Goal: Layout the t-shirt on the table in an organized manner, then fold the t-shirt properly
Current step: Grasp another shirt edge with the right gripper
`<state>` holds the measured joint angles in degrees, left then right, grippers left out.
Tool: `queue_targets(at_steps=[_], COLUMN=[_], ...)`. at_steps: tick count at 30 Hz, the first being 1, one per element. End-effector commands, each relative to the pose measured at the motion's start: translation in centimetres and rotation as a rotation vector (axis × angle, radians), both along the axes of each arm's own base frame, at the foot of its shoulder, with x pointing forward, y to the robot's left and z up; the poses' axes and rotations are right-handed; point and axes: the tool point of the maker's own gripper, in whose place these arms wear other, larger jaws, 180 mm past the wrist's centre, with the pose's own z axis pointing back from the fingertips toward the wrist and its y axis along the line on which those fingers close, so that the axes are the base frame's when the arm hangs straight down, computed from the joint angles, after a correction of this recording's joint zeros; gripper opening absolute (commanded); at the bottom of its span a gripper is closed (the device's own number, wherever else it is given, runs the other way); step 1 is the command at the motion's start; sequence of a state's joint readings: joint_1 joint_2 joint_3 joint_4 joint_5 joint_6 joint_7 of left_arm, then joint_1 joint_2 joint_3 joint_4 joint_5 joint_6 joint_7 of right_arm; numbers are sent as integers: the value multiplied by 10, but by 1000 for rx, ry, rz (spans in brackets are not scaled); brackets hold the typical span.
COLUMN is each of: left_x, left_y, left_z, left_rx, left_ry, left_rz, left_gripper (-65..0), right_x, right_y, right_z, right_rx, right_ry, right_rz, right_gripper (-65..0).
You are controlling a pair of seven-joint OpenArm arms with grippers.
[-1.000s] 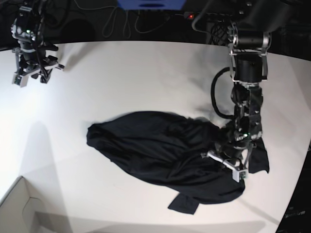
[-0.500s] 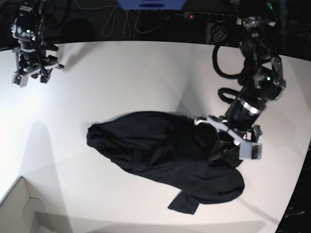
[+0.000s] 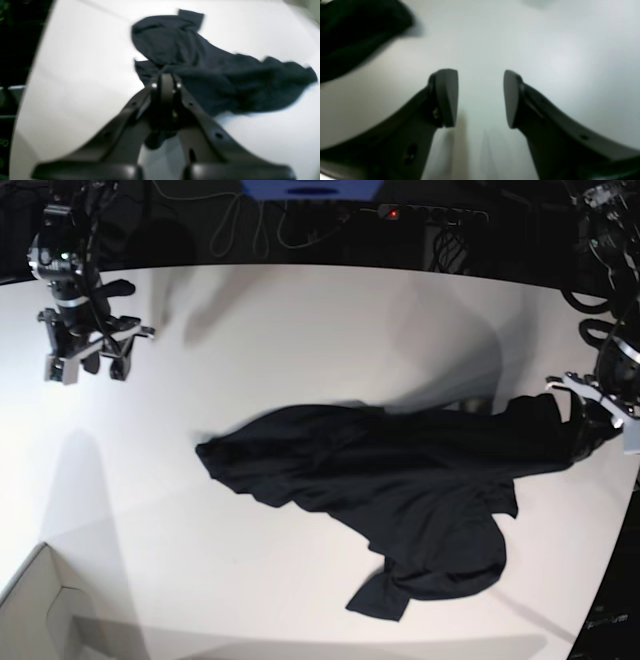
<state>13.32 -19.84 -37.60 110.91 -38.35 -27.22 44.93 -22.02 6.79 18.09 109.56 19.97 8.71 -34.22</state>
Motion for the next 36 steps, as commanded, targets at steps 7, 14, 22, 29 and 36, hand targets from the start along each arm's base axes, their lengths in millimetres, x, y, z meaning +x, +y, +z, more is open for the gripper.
queue_targets(at_steps=[7, 14, 22, 29, 36], left_x=[-10, -24, -26, -32, -42], left_y=[20, 28, 24, 12, 13], left_z=[-25, -58, -65, -76, -84], left_rx=[105, 157, 135, 95, 89], left_ry=[67, 172, 181, 197, 227], left_rz=[-16, -36, -28, -29, -22], left_gripper=[-649, -649, -649, -649, -649], right_x=[39, 53, 66, 89, 112], right_y=[75, 127, 187, 242, 256], right_z=[22, 13, 6, -4, -13], right_rx=[65, 118, 159, 177, 168], right_ry=[-108, -94, -80, -56, -27], right_rz=[210, 339, 492, 620, 643], right_gripper=[-348, -346, -278, -277, -277])
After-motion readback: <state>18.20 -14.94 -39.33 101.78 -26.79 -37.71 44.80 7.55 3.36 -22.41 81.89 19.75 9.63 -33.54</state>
